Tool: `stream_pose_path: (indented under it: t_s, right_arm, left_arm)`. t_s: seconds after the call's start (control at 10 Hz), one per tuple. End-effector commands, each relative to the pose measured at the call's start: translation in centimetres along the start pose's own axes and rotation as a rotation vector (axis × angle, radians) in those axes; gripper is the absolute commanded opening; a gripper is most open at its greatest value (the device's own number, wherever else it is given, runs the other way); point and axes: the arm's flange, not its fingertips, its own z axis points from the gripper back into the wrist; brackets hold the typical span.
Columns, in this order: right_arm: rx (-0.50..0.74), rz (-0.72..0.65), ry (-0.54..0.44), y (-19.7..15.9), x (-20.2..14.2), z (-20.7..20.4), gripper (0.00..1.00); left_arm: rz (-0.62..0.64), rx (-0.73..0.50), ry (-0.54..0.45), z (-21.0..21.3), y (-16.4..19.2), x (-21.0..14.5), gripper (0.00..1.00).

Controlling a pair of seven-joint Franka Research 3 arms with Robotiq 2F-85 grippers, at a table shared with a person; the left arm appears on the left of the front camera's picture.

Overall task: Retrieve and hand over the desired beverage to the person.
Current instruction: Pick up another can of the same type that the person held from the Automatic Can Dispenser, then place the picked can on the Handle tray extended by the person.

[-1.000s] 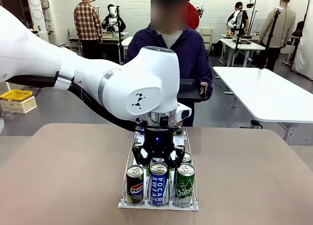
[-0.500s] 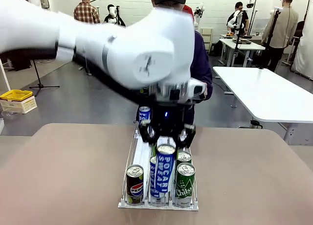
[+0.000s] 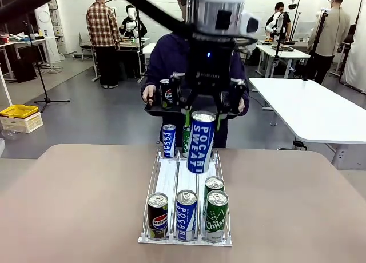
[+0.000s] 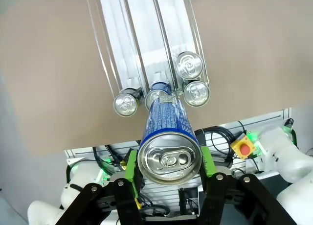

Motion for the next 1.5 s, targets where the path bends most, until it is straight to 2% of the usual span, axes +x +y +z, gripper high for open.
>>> stream_pose_path:
  t_s: [0.0,0.4,0.5,1.4]
  right_arm:
    - [0.035,0.007,-0.016,-0.2,0.0,-0.2,1.0]
    - [0.035,0.007,-0.016,-0.2,0.0,-0.2,1.0]
    - [0.035,0.007,-0.016,-0.2,0.0,-0.2,1.0]
    - [0.035,0.007,-0.016,-0.2,0.0,-0.2,1.0]
  left_arm:
    - [0.038,0.041,-0.03,2.8,-2.4,1.3,0.0]
    - [0.086,0.018,-0.028,2.8,-1.2,1.6,0.0]
    - [0.049,0.022,-0.019,2.5,-1.0,1.5,0.0]
    - [0.049,0.022,-0.019,2.5,-1.0,1.5,0.0]
